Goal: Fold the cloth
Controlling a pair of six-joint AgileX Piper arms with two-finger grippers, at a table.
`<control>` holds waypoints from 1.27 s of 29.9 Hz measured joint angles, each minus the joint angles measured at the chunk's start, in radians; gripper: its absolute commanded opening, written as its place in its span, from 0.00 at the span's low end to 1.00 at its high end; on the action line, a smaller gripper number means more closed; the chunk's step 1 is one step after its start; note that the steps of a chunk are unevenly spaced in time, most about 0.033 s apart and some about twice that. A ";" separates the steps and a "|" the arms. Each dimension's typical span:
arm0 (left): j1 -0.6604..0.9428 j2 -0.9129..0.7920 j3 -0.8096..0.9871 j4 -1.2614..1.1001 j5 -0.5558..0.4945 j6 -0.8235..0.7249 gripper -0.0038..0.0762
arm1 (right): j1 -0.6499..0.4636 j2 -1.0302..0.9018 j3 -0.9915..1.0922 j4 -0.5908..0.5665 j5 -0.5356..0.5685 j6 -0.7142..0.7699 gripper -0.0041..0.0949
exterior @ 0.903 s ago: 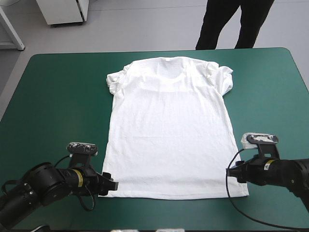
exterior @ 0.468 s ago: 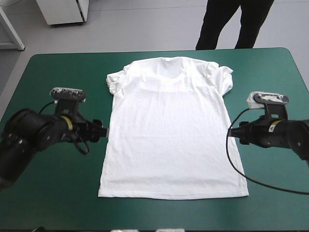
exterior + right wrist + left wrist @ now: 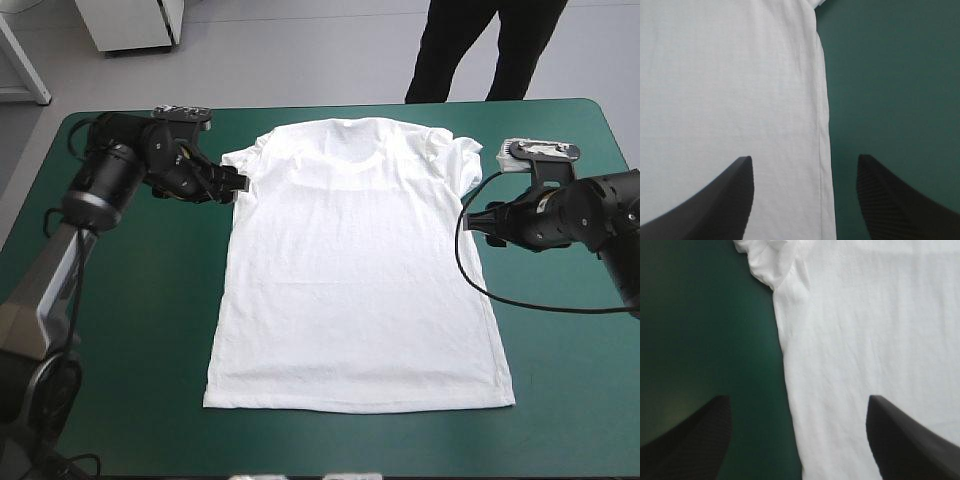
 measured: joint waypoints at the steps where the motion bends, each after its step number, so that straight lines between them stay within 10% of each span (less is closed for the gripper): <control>1: 0.001 0.032 -0.024 0.000 0.002 0.001 0.73 | -0.001 0.014 -0.002 0.000 0.000 0.000 0.62; 22: 0.053 0.428 -0.112 -0.037 -0.033 0.017 0.71 | -0.001 0.064 -0.006 -0.051 -0.001 0.000 0.62; 30: 0.059 0.455 -0.136 -0.037 -0.031 0.032 0.04 | -0.001 0.064 -0.006 -0.053 -0.004 0.000 0.62; 38: 0.059 0.458 -0.138 -0.063 -0.045 0.043 0.04 | -0.013 0.157 -0.030 -0.023 0.002 0.013 0.62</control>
